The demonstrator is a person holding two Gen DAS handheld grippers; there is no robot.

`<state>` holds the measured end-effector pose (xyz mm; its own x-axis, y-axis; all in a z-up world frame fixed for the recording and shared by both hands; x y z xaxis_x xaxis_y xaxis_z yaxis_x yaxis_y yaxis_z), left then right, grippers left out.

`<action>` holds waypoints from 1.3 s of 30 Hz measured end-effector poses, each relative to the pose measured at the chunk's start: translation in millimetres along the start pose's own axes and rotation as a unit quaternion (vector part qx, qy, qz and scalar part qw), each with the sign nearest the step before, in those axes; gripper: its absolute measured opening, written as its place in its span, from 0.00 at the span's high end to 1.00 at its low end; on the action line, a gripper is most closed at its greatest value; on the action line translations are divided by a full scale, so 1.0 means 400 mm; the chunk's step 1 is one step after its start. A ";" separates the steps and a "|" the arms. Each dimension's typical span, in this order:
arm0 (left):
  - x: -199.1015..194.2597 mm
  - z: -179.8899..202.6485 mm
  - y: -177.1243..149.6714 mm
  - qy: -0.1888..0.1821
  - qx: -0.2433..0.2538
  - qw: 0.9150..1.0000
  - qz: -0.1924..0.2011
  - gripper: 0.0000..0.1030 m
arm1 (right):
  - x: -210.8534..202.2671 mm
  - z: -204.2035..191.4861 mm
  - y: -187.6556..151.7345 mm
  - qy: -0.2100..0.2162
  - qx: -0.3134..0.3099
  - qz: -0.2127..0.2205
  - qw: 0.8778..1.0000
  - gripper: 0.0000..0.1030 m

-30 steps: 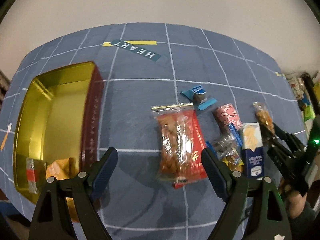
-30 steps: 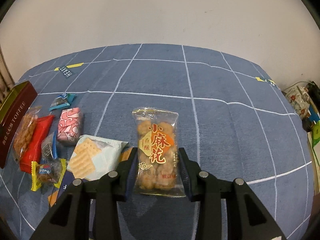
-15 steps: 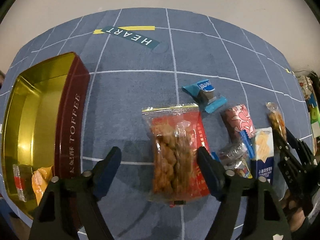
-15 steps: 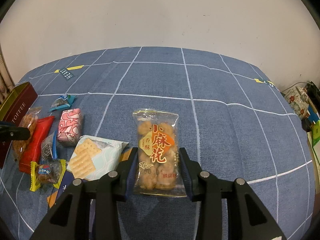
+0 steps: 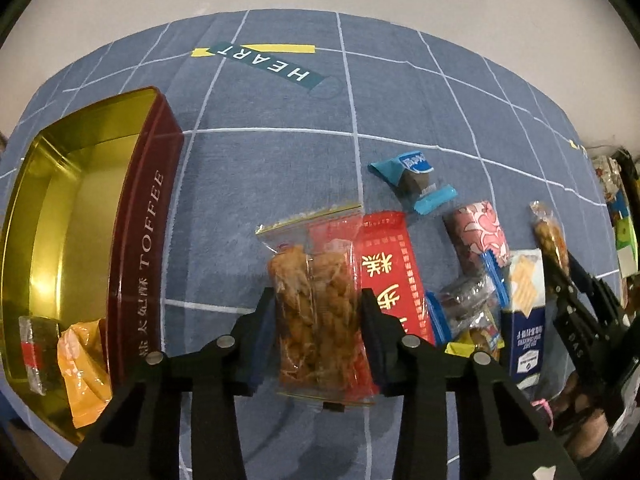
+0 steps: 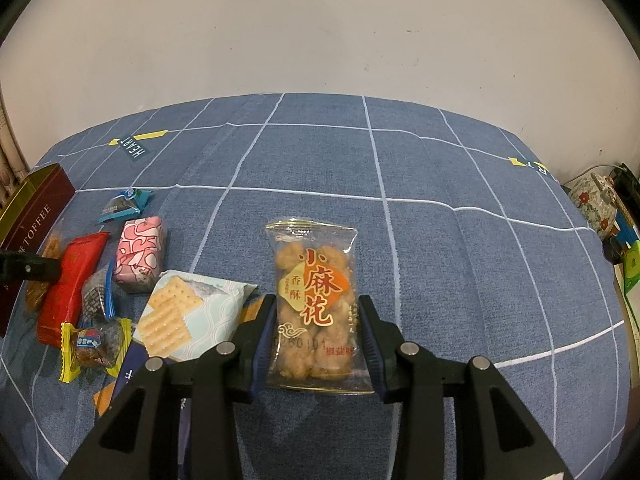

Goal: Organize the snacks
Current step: 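Close the left tool on the clear peanut bag and lift it, then carry the peanut bag into the tin and open the left tool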

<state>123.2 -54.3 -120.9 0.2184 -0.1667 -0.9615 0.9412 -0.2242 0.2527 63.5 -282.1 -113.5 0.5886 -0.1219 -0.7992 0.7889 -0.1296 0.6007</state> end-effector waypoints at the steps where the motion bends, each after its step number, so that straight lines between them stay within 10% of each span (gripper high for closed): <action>1: -0.002 -0.002 -0.002 0.001 0.001 1.000 0.001 0.65 | 0.000 0.000 0.000 0.000 0.000 0.000 1.000 0.60; 27: -0.144 -0.036 0.009 0.001 0.004 0.999 0.050 0.67 | -0.001 0.001 0.000 0.000 0.001 0.000 1.000 0.60; 39: -0.230 -0.232 0.032 0.040 -0.042 0.996 0.063 0.67 | -0.001 0.000 -0.002 0.000 0.001 0.000 1.000 0.60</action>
<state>138.9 47.4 -39.4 0.3522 -0.1112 -0.9293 0.9228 -0.1247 0.3646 62.5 -282.0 -113.6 0.5882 -0.1220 -0.7995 0.7888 -0.1315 0.6004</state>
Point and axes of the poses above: each gripper's, at about its wrist camera, not at the fingertips, and x roughly the way its jaws point, z to its right, y to its top, the point moved 9 cm from there along x, roughly the way its jaws point, and after that the axes turned 2 degrees about -z, right-handed, at the moved point
